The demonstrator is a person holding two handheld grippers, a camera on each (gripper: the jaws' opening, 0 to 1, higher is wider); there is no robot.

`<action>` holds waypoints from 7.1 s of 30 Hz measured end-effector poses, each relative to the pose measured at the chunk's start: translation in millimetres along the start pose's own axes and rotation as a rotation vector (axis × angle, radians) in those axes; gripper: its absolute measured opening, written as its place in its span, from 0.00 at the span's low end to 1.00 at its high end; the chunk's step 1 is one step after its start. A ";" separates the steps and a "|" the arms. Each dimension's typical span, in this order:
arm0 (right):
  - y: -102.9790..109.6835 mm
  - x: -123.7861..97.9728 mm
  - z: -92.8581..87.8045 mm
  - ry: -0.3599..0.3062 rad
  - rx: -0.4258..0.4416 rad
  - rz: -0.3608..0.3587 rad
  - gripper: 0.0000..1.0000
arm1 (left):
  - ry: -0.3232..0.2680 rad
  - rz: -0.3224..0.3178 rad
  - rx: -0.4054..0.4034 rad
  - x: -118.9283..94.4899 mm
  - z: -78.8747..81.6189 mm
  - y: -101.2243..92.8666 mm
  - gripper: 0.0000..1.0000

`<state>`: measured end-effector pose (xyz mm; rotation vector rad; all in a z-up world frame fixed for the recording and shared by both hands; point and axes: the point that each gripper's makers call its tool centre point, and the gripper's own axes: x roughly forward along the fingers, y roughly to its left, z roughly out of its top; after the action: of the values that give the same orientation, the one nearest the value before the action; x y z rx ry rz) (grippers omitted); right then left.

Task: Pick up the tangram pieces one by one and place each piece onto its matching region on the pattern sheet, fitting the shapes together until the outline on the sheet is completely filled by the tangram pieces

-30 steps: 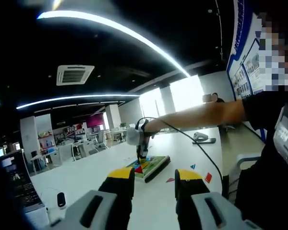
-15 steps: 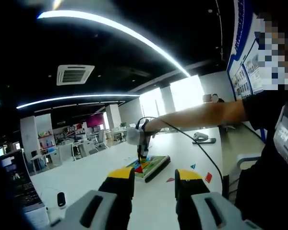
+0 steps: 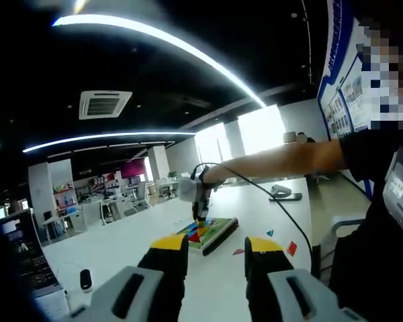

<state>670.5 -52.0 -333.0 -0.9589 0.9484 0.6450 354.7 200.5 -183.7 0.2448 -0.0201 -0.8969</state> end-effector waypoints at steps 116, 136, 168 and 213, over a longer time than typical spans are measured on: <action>158.0 -213.0 -116.3 -0.926 0.174 0.016 0.41 | 0.086 -0.008 -0.022 17.6 -12.0 -13.1 0.35; 155.4 -182.6 -122.6 -0.346 -0.378 0.186 0.38 | 0.080 -0.040 -0.019 24.1 -10.0 -18.3 0.35; 213.3 -91.3 -143.6 0.017 -0.532 0.407 0.25 | 0.122 -0.098 -0.025 24.6 -23.5 -24.8 0.35; 157.0 -110.6 -68.3 -0.034 -0.480 0.358 0.15 | 0.101 -0.088 -0.014 19.9 -18.2 -23.4 0.35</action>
<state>467.7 -48.7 -312.4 -1.2038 0.9626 1.2261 351.3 174.8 -208.2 0.2794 0.0916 -0.9711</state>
